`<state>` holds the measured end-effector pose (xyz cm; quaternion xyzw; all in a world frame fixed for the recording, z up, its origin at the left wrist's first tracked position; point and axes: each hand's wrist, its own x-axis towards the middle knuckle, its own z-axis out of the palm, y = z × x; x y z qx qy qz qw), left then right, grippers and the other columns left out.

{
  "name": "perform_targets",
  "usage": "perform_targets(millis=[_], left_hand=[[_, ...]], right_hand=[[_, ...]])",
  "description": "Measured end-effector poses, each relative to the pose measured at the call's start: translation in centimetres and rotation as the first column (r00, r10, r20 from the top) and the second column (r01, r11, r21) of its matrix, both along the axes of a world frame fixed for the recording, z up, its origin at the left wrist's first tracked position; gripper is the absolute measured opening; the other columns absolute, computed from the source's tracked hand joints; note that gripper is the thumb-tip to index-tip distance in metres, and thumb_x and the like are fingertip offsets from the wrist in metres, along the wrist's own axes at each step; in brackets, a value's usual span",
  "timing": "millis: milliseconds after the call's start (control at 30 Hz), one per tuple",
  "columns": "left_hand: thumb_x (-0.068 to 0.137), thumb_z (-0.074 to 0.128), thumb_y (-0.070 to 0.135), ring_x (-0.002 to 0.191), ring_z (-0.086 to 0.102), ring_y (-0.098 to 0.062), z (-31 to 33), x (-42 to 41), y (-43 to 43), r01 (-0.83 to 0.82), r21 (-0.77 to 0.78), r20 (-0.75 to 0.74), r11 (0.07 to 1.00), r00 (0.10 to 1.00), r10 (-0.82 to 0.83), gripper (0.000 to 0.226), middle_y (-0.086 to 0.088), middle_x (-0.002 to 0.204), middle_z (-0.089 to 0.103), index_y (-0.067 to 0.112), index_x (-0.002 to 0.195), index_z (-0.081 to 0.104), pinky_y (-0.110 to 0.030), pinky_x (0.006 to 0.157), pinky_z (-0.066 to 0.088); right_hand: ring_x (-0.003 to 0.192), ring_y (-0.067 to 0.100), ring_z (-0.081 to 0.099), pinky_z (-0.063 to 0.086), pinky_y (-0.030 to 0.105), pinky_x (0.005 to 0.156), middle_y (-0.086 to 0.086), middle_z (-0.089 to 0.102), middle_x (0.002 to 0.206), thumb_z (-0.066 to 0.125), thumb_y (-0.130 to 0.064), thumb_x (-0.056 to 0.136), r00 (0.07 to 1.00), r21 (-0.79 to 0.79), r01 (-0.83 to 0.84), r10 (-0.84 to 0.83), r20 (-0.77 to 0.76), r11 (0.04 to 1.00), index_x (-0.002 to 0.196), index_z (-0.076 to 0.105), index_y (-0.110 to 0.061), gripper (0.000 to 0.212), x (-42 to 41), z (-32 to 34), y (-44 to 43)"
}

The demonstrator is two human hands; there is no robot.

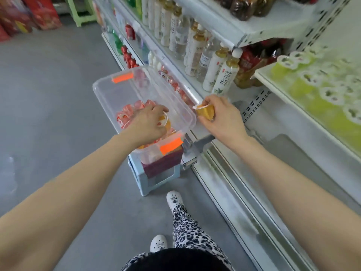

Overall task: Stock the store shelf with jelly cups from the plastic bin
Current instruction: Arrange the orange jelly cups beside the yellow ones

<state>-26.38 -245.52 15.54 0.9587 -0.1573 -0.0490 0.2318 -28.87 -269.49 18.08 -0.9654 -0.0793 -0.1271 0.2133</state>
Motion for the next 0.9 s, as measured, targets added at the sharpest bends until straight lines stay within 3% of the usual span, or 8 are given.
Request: perform_targets(millis=[167, 267, 400, 533, 700, 900], left_hand=[[0.087, 0.063, 0.030, 0.123, 0.047, -0.029, 4.6, -3.2, -4.4, 0.201, -0.037, 0.088, 0.979, 0.976, -0.197, 0.058, -0.010, 0.132, 0.052, 0.020, 0.141, 0.043, -0.036, 0.102, 0.035], [0.086, 0.066, 0.031, 0.122, 0.051, -0.028, 7.6, -5.2, -8.6, 0.326, -0.083, 0.149, 0.942, 0.939, -0.312, 0.057, -0.010, 0.132, 0.056, 0.013, 0.137, 0.046, -0.035, 0.099, 0.040], [0.084, 0.068, 0.032, 0.113, 0.056, -0.023, 10.9, -8.1, -14.7, 0.450, -0.103, 0.190, 0.887, 0.884, -0.427, 0.052, -0.005, 0.125, 0.060, 0.014, 0.130, 0.053, -0.024, 0.083, 0.037], [0.072, 0.051, 0.054, 0.113, 0.057, -0.022, 13.2, -10.8, -20.8, 0.581, -0.127, 0.257, 0.804, 0.802, -0.539, 0.065, -0.002, 0.121, 0.063, 0.019, 0.126, 0.058, -0.034, 0.092, 0.045], [0.077, 0.057, 0.041, 0.117, 0.056, -0.019, 16.1, -15.9, -29.3, 0.706, -0.163, 0.330, 0.689, 0.698, -0.636, 0.055, -0.001, 0.126, 0.063, 0.016, 0.125, 0.060, -0.027, 0.096, 0.039], [0.081, 0.065, 0.039, 0.115, 0.056, -0.018, 18.7, -23.1, -40.4, 0.804, -0.175, 0.404, 0.568, 0.585, -0.703, 0.050, 0.000, 0.122, 0.064, 0.017, 0.125, 0.061, -0.028, 0.096, 0.040]], right_hand=[[0.092, 0.028, 0.056, 0.045, 0.038, 0.072, 0.007, 0.057, 0.102, 0.064, -0.038, 0.079, 0.988, -0.035, 0.121, -0.117, 0.103, 0.992, 0.108, 0.055, -0.020, 0.035, -6.6, 4.0, -4.8], [0.091, 0.027, 0.056, 0.046, 0.038, 0.073, 0.005, 0.058, 0.101, 0.062, -0.039, 0.079, 0.952, -0.018, 0.245, -0.237, 0.193, 0.969, 0.106, 0.056, -0.020, 0.034, -10.8, 6.5, -8.2], [0.089, 0.025, 0.056, 0.046, 0.037, 0.074, 0.004, 0.057, 0.100, 0.064, -0.038, 0.076, 0.867, 0.060, 0.417, -0.417, 0.274, 0.907, 0.106, 0.057, -0.020, 0.035, -16.9, 9.3, -12.8], [0.089, 0.017, 0.056, 0.037, 0.027, 0.075, -0.004, 0.057, 0.101, 0.066, -0.037, 0.074, 0.771, 0.113, 0.549, -0.554, 0.316, 0.828, 0.105, 0.054, -0.025, 0.036, -22.9, 11.4, -17.3], [0.087, 0.018, 0.055, 0.045, 0.037, 0.077, -0.005, 0.058, 0.100, 0.069, -0.034, 0.072, 0.634, 0.218, 0.659, -0.687, 0.354, 0.720, 0.104, 0.055, -0.023, 0.036, -31.2, 13.3, -22.9], [0.087, 0.016, 0.053, 0.045, 0.036, 0.075, -0.005, 0.059, 0.103, 0.069, -0.031, 0.071, 0.507, 0.279, 0.758, -0.802, 0.316, 0.590, 0.105, 0.050, -0.025, 0.039, -41.8, 15.1, -31.9]])
